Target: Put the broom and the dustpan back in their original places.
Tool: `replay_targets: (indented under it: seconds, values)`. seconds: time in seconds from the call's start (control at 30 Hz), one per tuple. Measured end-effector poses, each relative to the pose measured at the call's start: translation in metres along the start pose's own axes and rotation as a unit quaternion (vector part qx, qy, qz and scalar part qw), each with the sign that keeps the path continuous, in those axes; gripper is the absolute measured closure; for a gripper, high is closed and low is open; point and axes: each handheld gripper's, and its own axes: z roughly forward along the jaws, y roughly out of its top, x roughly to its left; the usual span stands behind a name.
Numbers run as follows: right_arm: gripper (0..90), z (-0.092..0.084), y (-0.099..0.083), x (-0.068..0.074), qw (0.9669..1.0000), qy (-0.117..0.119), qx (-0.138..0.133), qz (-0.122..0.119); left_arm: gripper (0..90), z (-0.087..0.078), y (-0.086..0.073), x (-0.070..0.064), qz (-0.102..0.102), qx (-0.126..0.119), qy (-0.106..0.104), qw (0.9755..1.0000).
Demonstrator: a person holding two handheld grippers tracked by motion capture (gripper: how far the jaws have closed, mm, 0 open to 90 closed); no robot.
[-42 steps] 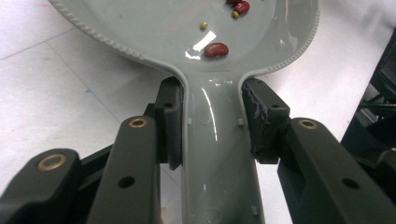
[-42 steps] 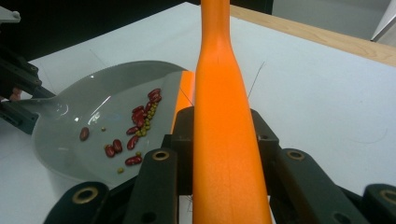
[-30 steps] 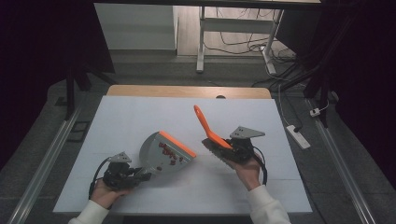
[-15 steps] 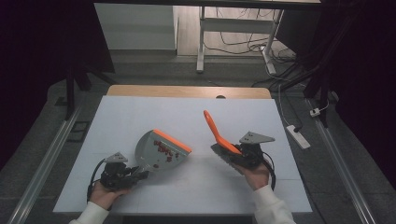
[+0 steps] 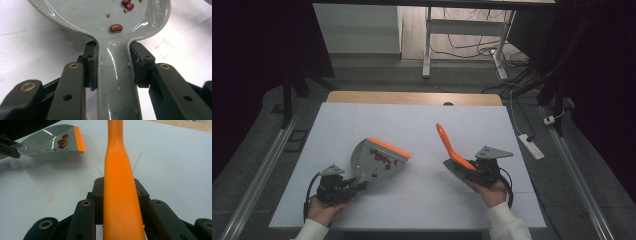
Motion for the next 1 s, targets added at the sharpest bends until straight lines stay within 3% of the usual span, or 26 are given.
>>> replay_targets:
  seconds: [0.5,1.0]
  values:
    - [70.4,-0.005,-0.006,0.000,0.9998,0.005,0.011,0.012,60.8,-0.002,-0.004,-0.001,-0.033,-0.017,0.046,0.9982]
    - [70.4,-0.004,-0.015,0.001,0.9992,0.006,0.030,0.024,60.8,-0.004,-0.004,0.005,-0.076,-0.035,0.086,0.9928]
